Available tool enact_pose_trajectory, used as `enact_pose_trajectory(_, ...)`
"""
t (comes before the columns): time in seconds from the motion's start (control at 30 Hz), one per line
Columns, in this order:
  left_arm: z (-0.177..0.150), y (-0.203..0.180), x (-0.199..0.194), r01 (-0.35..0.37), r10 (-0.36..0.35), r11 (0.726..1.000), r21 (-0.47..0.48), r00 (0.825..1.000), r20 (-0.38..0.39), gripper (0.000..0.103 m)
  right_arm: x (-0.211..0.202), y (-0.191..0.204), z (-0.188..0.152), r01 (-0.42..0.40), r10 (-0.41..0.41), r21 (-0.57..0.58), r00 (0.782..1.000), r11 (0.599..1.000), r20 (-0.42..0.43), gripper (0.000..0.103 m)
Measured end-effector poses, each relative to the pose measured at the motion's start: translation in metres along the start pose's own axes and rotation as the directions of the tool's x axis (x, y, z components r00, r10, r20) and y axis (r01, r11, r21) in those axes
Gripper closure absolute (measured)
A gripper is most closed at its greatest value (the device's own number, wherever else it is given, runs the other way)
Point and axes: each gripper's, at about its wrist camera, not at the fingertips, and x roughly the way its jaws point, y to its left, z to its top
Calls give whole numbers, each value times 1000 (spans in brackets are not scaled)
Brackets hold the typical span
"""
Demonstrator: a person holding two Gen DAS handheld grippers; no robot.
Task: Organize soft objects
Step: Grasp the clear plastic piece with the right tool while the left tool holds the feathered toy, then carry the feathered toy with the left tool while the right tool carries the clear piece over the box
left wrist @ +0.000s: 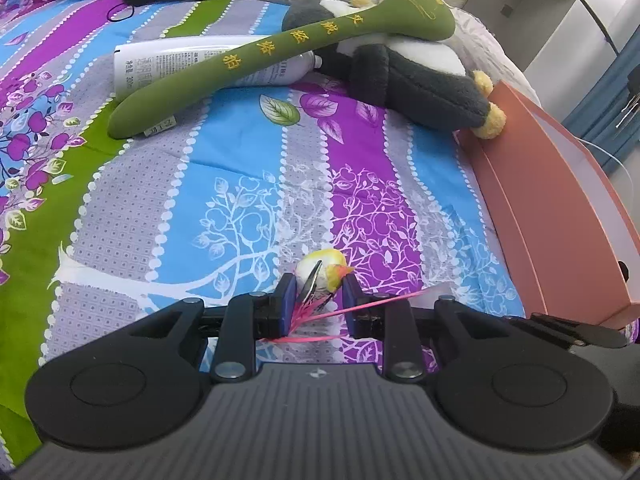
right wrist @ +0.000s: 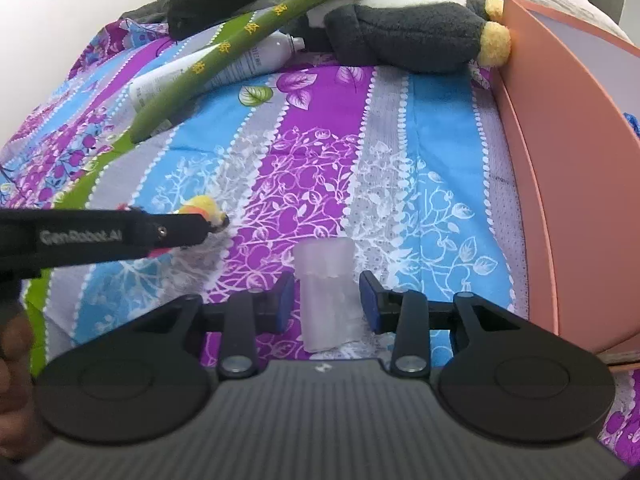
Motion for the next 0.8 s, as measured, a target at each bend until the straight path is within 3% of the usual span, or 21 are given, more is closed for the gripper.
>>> enact_pose_trajectory(0.1, -1, 0, -1, 4, -4, 1000, 0, 1000, 0, 74, -1, -2, -4, 8, -8, -1, 1000, 1000, 13, 67)
enact_pose_trajectory(0.17, -1, -1, -2, 4, -4, 1000, 2, 1000, -1, 74, -3, -2, -4, 4, -4, -4, 1000, 1000, 22, 77)
enact_pose_trajectory(0.27, 0, -4, -7, 2, -2, 1000, 9, 1000, 6, 74, -10, 0, -2, 0, 0, -15, 999, 1000, 35, 83)
enact_pose_trajectory(0.53, 1, -17, -35, 17, -19, 999, 43, 999, 43, 74, -39, 1, -6, 2, -3, 21, 997, 1000, 79, 84)
enact_pose_trajectory(0.8, -13, -33, -63, 55, -59, 993, 104, 998, 31, 74, -78, 3, -15, 12, -22, 81, 992, 997, 125, 84)
